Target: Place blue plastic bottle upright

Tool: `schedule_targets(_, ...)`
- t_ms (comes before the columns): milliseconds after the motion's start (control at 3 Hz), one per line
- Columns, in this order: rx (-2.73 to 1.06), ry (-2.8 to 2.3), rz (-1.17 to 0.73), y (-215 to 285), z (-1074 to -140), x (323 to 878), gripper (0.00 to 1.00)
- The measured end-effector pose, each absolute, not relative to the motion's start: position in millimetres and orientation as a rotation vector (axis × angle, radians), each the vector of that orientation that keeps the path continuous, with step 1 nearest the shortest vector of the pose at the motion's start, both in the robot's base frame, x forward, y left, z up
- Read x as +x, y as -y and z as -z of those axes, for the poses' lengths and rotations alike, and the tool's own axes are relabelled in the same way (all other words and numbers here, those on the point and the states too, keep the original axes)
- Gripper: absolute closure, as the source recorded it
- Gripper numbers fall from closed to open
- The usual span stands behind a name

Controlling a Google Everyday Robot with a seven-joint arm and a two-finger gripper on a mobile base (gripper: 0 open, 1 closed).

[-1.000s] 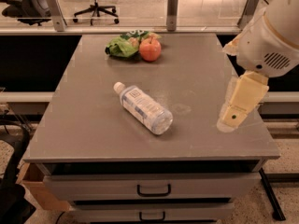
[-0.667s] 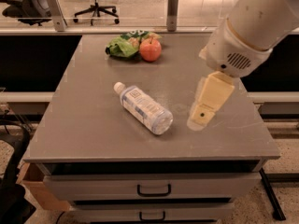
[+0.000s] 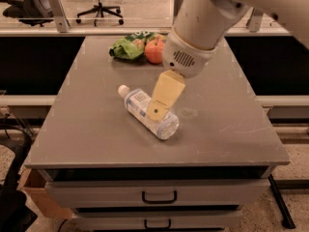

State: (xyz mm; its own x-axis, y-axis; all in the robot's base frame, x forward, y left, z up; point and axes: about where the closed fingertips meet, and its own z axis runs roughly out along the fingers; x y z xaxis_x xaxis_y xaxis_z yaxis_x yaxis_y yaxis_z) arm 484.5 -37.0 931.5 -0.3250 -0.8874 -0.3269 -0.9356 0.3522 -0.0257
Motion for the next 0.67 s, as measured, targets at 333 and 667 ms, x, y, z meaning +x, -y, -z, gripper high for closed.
schedule_targets(333, -1.572, -2.370, -0.249, 33.0, -931.8, 484.8, 0.00)
schedule_targets(667, -1.632, -2.387, -0.153, 28.5, -935.3, 475.1, 0.00)
